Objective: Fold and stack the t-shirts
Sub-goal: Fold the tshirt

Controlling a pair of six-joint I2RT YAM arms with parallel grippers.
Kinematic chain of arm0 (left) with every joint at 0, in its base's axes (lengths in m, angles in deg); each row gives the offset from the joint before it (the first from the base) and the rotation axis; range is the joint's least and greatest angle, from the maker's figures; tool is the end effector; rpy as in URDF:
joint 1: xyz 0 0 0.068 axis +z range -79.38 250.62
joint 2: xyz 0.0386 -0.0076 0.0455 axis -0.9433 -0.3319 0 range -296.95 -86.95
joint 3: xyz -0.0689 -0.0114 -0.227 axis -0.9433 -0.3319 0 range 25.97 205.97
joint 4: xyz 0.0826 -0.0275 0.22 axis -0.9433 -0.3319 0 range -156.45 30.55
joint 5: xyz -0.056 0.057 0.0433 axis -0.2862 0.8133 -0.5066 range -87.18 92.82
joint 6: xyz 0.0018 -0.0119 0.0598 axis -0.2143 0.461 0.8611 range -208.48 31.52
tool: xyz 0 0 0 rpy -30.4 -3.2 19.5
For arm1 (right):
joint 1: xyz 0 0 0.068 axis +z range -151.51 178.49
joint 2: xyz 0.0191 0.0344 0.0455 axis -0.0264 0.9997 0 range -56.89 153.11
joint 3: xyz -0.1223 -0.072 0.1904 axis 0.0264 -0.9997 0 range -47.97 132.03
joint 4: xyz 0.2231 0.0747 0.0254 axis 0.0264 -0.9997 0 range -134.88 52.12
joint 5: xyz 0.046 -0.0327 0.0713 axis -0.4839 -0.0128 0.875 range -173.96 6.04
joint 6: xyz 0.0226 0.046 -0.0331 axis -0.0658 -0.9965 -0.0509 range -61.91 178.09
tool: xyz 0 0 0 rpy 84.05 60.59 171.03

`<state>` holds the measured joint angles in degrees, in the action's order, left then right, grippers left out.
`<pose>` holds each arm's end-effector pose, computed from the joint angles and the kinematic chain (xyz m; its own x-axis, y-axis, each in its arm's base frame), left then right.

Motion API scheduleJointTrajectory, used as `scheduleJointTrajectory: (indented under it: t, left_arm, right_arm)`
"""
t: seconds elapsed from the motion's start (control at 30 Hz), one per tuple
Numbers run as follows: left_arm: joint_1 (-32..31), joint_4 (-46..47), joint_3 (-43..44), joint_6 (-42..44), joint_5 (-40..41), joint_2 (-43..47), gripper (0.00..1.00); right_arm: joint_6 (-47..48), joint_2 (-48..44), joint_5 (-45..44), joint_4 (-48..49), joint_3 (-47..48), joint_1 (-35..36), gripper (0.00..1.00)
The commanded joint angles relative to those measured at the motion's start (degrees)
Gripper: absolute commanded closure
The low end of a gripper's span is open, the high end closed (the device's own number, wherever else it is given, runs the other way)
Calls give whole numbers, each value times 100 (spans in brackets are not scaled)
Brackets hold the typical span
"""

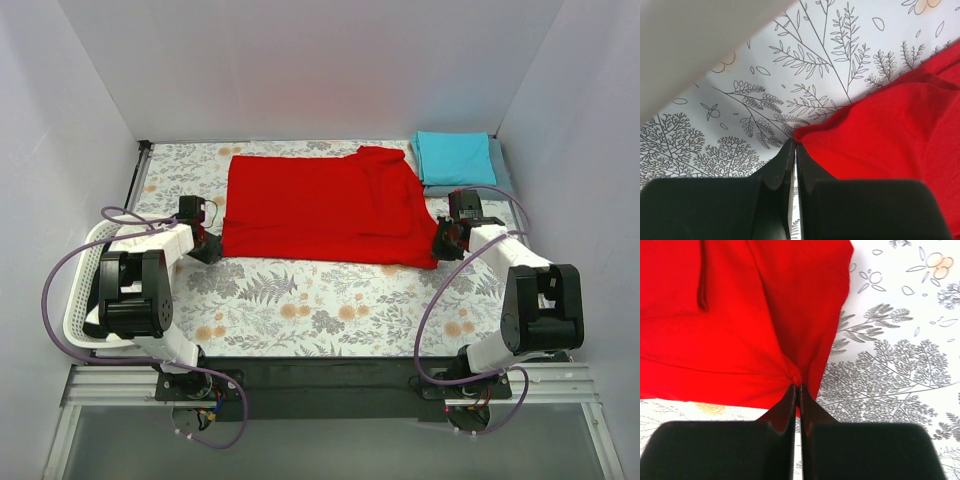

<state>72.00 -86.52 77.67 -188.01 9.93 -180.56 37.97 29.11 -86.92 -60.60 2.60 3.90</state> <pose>0.2794 0.0124 0.1279 0.2220 -0.9735 -0.0546 -0.9089 -0.1863 -0.3731 0.2789 0.0241 0.1610 -0.8172 0.2677 -0.5104 0.2281 0.9635 0.1403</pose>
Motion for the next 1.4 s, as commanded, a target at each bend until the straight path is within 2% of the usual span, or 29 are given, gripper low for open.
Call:
scheduleJointTrajectory:
  t: [0.0, 0.03, 0.07, 0.1, 0.13, 0.17, 0.2, 0.37, 0.47, 0.7, 0.9, 1.07, 1.3, 1.37]
  left_arm:
    - [-7, -176, 147, 100, 220, 175, 100]
    - [2, -176, 147, 91, 211, 184, 100]
    - [2, -176, 130, 109, 203, 176, 100]
    - [2, -176, 138, 118, 185, 176, 100]
    - [-7, -167, 130, 126, 168, 158, 100]
    - [2, -158, 138, 135, 141, 149, 100]
    - [2, -158, 138, 153, 132, 132, 100]
    - [-7, -141, 130, 197, 97, 176, 100]
    - [2, -114, 138, 214, 124, 176, 100]
    - [-7, -106, 138, 232, 80, 88, 100]
    - [2, -53, 86, 214, 44, 26, 100]
    - [2, -53, 86, 214, 62, 35, 100]
    - [11, -70, 68, 214, 106, 61, 100]
    - [11, -79, 68, 197, 115, 53, 100]
  right_arm:
    - [175, -215, -222, -259, 208, -163, 99]
    - [192, -189, -222, -259, 217, -172, 99]
    - [193, -145, -205, -268, 234, -181, 93]
    - [201, -127, -92, -294, 252, -172, 80]
    - [193, -153, -30, -312, 261, -172, 71]
    - [158, -240, 32, -303, 243, -172, 52]
    - [105, -372, 59, -312, 200, -172, 43]
    - [-413, -1014, 59, -321, -362, -172, 37]
    - [-929, -1321, 524, 47, -810, -172, 36]
    - [-2055, -1533, 762, 1206, -1829, -172, 37]
    - [-2785, -1463, 438, 1988, -2155, -172, 40]
    - [-2840, -1200, 323, 2105, -2112, -172, 43]
    - [-2586, -1147, -266, 2096, -1955, -198, 54]
    - [-2462, -1050, -336, 2070, -1867, -198, 68]
